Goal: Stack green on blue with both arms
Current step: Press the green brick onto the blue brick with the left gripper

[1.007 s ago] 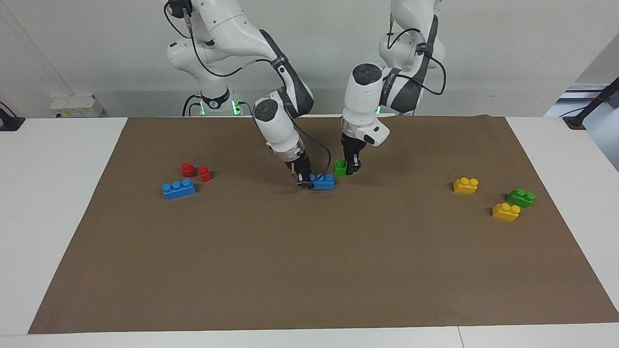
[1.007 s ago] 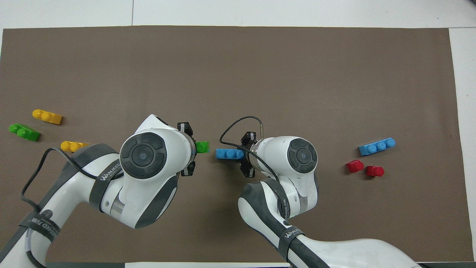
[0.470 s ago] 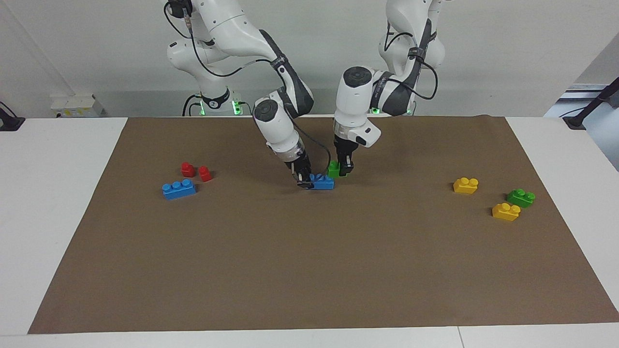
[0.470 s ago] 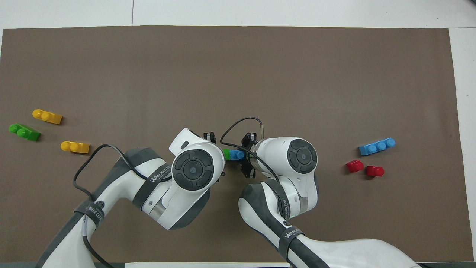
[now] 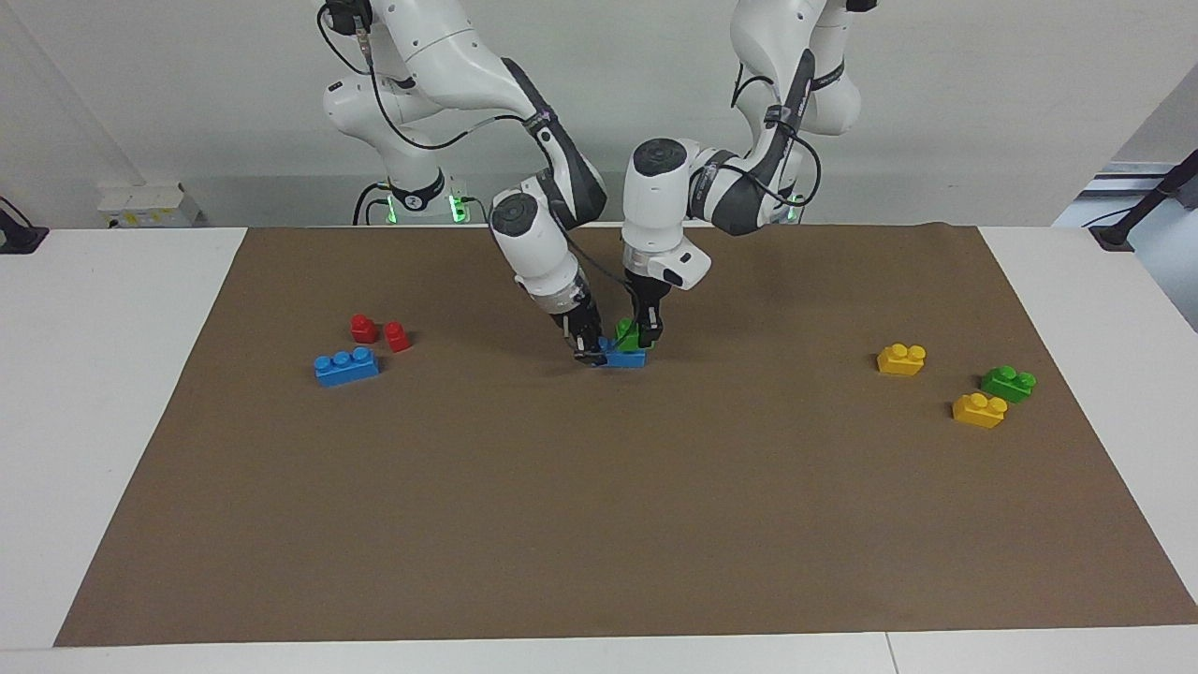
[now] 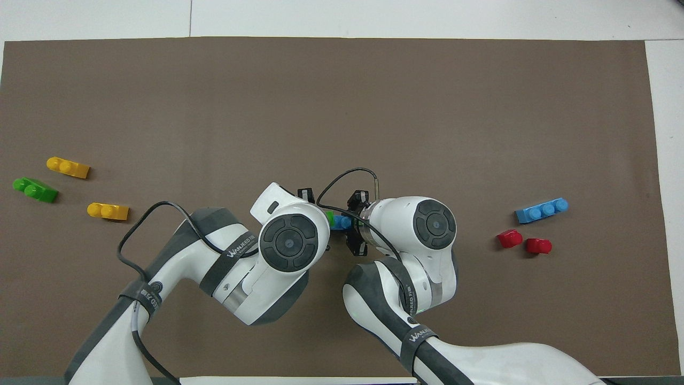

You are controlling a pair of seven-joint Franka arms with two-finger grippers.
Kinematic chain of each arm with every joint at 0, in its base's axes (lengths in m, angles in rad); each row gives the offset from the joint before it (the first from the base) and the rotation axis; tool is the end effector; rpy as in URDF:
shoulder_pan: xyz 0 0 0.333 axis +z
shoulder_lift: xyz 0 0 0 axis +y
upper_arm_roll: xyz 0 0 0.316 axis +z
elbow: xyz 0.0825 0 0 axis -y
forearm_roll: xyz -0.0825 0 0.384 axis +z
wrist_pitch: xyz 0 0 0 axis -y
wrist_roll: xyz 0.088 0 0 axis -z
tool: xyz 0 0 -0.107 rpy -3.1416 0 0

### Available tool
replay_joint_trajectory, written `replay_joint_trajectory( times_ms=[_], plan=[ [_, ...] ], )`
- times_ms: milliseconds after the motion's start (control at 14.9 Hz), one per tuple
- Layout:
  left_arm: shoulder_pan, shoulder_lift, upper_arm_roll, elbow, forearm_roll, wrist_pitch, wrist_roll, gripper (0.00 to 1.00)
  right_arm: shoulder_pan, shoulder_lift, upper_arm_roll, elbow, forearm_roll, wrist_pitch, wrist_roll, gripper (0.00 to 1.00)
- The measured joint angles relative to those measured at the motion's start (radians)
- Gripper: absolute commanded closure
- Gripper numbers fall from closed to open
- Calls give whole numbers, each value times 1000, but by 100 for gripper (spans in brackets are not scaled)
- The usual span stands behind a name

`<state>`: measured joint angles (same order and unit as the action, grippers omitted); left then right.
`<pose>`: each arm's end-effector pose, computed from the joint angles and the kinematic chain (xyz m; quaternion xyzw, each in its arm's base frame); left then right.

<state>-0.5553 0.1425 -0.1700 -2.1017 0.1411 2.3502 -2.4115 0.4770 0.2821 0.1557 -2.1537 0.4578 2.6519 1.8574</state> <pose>0.4342 -0.3800 0.3632 0.6967 0.7141 0.0410 0.0543 0.4806 0.3354 0.2887 -0.6786 0.7119 0.1078 0.1451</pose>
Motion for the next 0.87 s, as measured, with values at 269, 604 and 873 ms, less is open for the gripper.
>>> replay_joint_trajectory(
  times_ms=[269, 604, 873],
  plan=[
    [-12, 10, 1, 13, 14, 0, -10, 100, 0, 0, 0, 0, 0, 0, -3, 100],
    [-20, 39, 1, 11, 30, -1, -12, 100, 0, -1, -1, -1, 0, 0, -22, 100],
    [-20, 44, 1, 14, 31, -3, -12, 100, 0, -1, 0, -1, 0, 0, -30, 100]
  ],
)
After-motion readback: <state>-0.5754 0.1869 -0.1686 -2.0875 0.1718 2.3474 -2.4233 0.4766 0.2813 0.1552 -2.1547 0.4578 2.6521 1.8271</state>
